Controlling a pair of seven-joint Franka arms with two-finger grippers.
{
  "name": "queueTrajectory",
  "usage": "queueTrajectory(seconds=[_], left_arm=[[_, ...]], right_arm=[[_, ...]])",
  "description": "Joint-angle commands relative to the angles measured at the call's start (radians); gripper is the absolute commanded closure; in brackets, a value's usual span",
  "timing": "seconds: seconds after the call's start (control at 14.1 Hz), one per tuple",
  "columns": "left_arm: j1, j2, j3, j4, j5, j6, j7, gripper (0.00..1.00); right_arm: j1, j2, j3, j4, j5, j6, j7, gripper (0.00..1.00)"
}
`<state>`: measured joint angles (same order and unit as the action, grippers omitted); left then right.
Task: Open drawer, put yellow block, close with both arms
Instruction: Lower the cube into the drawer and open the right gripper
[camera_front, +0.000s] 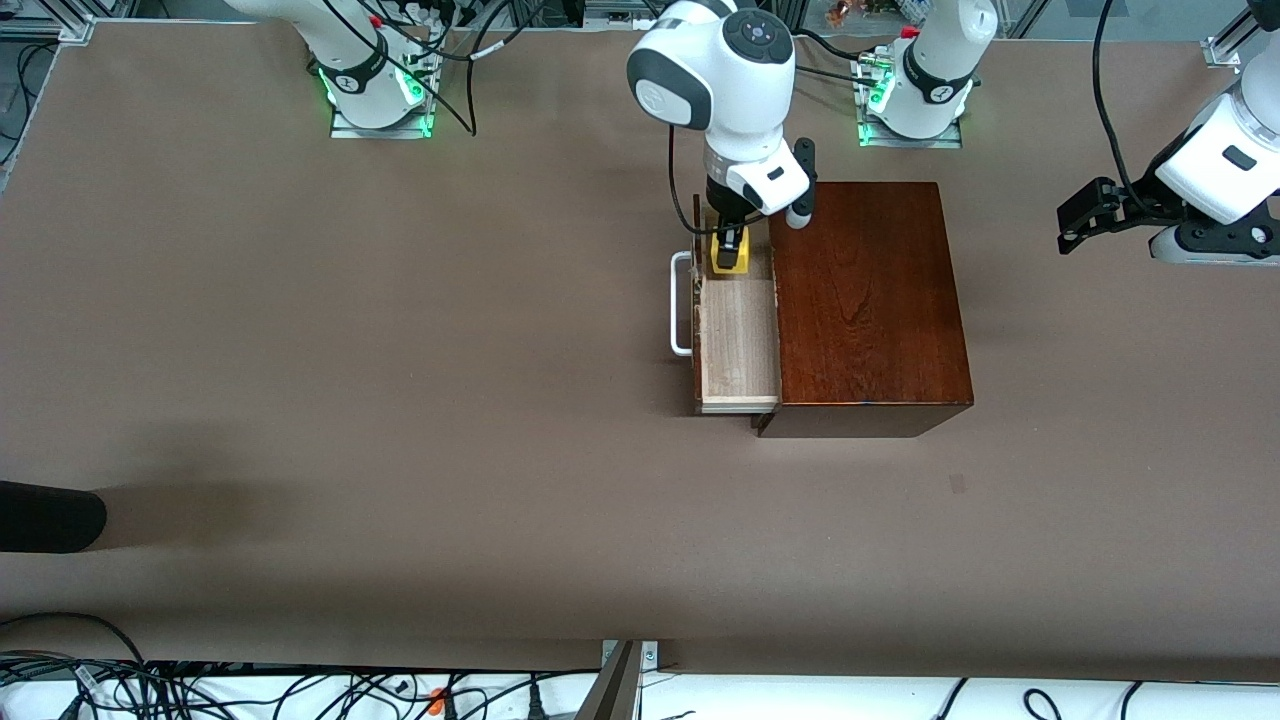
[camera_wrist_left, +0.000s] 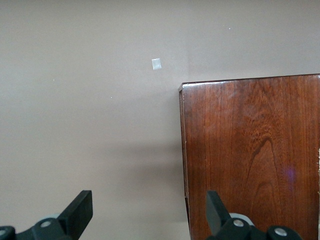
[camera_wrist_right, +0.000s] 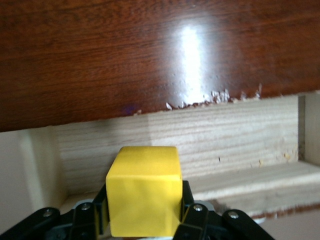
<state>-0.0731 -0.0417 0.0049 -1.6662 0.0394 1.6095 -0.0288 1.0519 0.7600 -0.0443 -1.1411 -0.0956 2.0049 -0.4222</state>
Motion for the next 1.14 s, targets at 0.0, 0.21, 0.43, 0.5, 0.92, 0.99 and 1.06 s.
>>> queueTrajectory(seconds=[0.0, 0.21, 0.43, 0.5, 0.92, 0.99, 1.06], left_arm=[[-0.002, 0.017, -0.003, 0.034, -0.019, -0.013, 0.021, 0.0], [-0.002, 0.017, -0.006, 0.034, -0.019, -0.013, 0.021, 0.0], [-0.002, 0.016, -0.009, 0.036, -0.019, -0.013, 0.018, 0.0], [-0.002, 0.016, -0.011, 0.036, -0.019, -0.013, 0.017, 0.0], [-0.002, 0.016, -0.011, 0.036, -0.019, -0.016, 0.012, 0.0], [-0.002, 0.016, -0.011, 0.036, -0.019, -0.016, 0.01, 0.0], [-0.002, 0.017, -0.011, 0.036, -0.021, -0.016, 0.01, 0.0]], right_arm=[[0.003, 0.05, -0.005, 0.041, -0.024, 0.014, -0.046, 0.83], [0.003, 0.056, -0.003, 0.034, -0.05, 0.006, -0.059, 0.83], [0.002, 0.077, -0.005, 0.034, -0.052, 0.011, -0.076, 0.83], [0.002, 0.081, -0.005, 0.034, -0.052, 0.012, -0.087, 0.84], [-0.006, 0.087, -0.006, 0.037, -0.049, 0.011, -0.084, 0.0], [-0.006, 0.081, -0.006, 0.038, -0.046, 0.005, -0.075, 0.0], [-0.004, 0.076, -0.006, 0.041, -0.043, 0.003, -0.057, 0.0]])
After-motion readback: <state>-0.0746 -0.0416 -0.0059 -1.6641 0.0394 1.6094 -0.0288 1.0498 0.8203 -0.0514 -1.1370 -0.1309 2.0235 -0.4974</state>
